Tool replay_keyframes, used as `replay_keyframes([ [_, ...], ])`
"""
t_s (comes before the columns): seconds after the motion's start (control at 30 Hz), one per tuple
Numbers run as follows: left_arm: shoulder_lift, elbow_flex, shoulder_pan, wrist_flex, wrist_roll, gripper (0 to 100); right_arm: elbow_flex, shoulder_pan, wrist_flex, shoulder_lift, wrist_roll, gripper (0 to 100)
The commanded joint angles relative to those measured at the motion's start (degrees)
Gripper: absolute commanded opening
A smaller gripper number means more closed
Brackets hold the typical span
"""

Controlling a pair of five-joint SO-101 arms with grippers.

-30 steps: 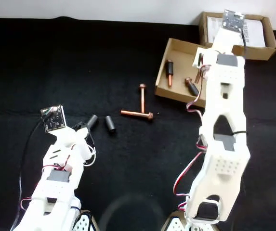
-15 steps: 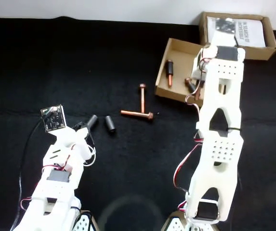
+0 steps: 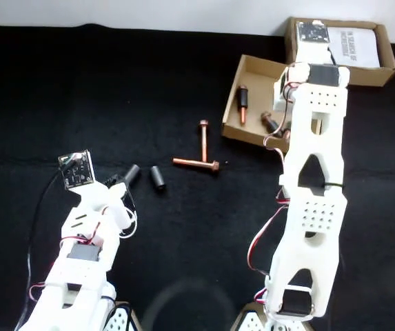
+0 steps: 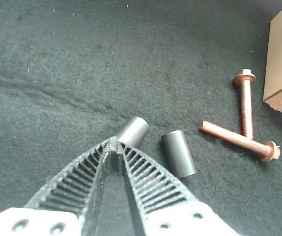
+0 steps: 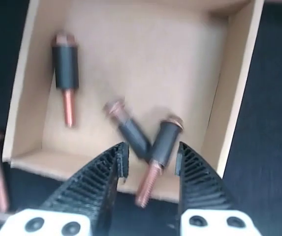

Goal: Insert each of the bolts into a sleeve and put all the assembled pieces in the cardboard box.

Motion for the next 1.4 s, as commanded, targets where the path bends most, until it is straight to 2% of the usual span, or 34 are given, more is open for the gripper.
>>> replay_keyframes([
  [0.0, 0.04, 0.48, -0.66, -0.97, -0.26, 1, -2.51, 0.57, -3.12, -0.66, 0.26, 13.9],
  [0.1, 0.04, 0.4, -0.66, -0.97, -0.26, 1, -2.95, 0.48, 0.04, -1.36, 0.62, 14.1],
  [0.33, 0.04, 0.31, -0.75, -0.97, -0.26, 1, -11.03, -3.91, 16.66, -4.62, 0.7, 14.1],
  [0.6, 0.04, 0.13, -3.91, -0.97, -0.18, 1, -9.89, -9.19, 16.57, -15.96, 0.62, 14.1],
  [0.83, -0.4, -0.04, -7.6, -0.97, -0.09, 1, 10.15, -22.29, 16.57, -26.95, 0.18, 14.1],
  [0.93, -0.4, 0.48, -9.71, -0.97, -0.18, 1, 18.07, -27.3, 16.4, -30.73, -2.55, 14.1],
  [1.13, -0.48, 0.66, -15.34, -0.53, -0.18, 1, 23.6, -34.33, 16.13, -31.6, -3.87, 14.1],
  [1.23, -0.48, 0.66, -17.19, -0.44, -0.35, 1, 23.78, -36.18, 13.76, -31.6, -6.95, 14.1],
  [1.37, -0.57, 0.75, -17.45, 2.11, -5.71, 1, 24.57, -38.2, 9.71, -31.43, -9.76, 14.0],
])
